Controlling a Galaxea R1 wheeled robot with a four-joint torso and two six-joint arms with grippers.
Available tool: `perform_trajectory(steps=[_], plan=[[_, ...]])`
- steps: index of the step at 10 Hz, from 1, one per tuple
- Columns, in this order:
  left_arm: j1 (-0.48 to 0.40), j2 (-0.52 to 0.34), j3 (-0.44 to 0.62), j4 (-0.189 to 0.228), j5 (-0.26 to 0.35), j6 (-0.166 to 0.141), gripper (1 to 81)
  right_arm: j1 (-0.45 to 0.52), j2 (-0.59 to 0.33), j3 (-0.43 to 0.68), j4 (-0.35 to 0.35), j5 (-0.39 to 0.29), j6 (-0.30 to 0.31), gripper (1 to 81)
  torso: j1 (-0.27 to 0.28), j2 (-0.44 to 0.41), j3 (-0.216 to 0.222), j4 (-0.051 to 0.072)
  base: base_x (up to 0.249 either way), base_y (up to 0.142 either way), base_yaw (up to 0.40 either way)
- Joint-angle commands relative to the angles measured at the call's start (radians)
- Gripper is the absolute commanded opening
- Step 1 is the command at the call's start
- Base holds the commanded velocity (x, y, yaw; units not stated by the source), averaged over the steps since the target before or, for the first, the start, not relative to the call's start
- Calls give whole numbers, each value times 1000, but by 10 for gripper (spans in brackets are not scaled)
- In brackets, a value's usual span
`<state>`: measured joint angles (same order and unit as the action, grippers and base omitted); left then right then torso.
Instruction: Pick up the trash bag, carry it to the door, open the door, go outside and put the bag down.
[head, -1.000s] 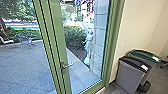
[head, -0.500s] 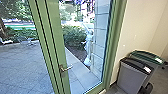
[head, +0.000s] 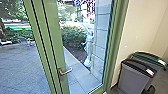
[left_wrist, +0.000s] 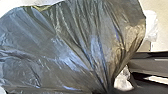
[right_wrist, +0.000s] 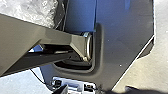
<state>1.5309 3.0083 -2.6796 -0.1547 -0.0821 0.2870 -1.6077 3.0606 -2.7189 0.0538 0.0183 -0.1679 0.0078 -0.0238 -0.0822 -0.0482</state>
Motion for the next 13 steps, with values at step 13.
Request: perform_trajectory(steps=[13], plan=[[-34, -3, 3, 7, 55, 6, 10, 30, 8, 4, -11, -64, -7, 811, 0, 0, 0, 0, 102, 0, 0]])
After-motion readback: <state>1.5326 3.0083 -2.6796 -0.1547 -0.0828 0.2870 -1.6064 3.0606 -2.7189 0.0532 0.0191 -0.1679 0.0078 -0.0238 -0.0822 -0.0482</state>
